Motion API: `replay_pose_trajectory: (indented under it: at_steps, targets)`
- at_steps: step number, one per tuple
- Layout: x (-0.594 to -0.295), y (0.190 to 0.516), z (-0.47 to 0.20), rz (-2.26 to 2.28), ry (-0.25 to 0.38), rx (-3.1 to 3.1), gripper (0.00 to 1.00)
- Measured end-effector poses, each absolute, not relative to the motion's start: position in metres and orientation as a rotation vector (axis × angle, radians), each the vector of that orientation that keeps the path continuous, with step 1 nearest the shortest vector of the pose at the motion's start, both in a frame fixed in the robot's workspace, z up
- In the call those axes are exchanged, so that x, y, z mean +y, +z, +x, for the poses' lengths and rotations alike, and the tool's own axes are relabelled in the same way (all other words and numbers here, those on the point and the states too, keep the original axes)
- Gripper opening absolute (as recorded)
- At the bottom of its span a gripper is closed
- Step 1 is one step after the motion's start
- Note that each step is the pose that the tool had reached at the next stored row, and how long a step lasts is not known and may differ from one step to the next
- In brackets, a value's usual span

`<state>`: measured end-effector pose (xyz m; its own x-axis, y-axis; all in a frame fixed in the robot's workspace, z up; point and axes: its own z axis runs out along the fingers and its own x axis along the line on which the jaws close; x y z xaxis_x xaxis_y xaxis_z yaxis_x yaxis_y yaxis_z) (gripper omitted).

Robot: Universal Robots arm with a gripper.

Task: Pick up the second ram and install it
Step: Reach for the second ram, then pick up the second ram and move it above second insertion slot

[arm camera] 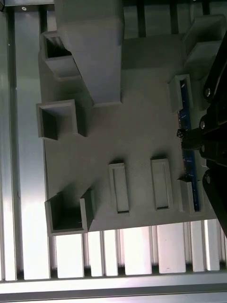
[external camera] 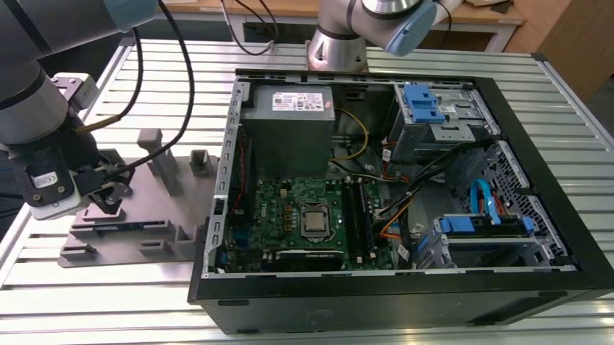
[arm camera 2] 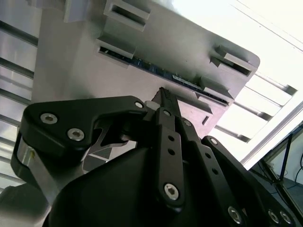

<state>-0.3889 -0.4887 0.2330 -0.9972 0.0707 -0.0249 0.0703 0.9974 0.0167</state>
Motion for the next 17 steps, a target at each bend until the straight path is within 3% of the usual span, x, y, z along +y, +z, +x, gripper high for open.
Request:
replay_pose_trajectory:
  at_steps: [17]
  targets:
    - [-0.4886, 0.2326, -0.3889, 0.067, 0.026, 3.115, 0.07]
